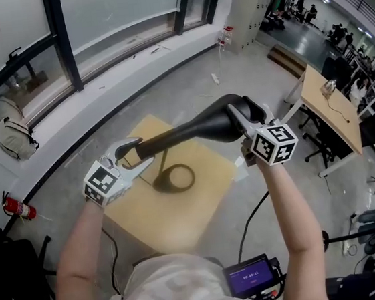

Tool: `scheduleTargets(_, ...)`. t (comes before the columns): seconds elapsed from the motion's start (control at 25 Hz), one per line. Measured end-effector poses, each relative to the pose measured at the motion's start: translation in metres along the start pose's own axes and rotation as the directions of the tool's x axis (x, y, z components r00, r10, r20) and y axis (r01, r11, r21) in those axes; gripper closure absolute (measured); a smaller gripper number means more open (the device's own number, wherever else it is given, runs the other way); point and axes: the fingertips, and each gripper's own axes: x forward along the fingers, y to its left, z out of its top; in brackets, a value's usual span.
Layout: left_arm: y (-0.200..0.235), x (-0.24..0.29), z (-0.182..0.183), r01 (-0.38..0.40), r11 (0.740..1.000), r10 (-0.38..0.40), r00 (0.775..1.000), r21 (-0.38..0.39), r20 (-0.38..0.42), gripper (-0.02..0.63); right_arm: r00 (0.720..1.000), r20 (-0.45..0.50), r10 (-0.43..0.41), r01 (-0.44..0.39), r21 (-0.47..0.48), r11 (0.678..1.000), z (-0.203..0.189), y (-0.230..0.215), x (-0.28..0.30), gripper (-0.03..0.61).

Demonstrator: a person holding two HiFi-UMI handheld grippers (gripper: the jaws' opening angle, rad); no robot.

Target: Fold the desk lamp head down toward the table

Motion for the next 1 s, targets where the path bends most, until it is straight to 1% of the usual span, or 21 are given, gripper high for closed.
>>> scheduleTargets(0.12,-0.002,0.001,0.006,0.010,1.000,-0.010,1.000,0.021,-0.027,0.387,1.000,0.003,0.004,-0.004,0.044,0.999,-0.008,-0.005,-0.001,0.330)
scheduleTargets(0.36,0.002,0.000,0.011,0.023,0.999,-0.021,0.997,0.037,-0.069,0.387,1.000,0.018,0.016,-0.018,0.106,0.994,-0.020,-0.010,0.002,0.328)
scheduleTargets(0.6,0.002,0.000,0.016,0.032,0.998,-0.027,0.995,0.048,-0.097,0.387,0.999,0.023,0.035,-0.038,0.167,0.985,-0.034,-0.014,0.004,0.327)
scheduleTargets(0.88,0.003,-0.004,0.016,0.032,0.998,-0.025,0.992,0.054,-0.120,0.387,0.998,0.024,0.050,-0.054,0.213,0.976,-0.046,-0.015,0.004,0.325)
scheduleTargets(1.0,0.003,-0.005,0.022,0.034,0.997,-0.025,0.992,0.069,-0.126,0.387,0.998,0.020,0.060,-0.063,0.241,0.968,-0.051,-0.016,0.003,0.325)
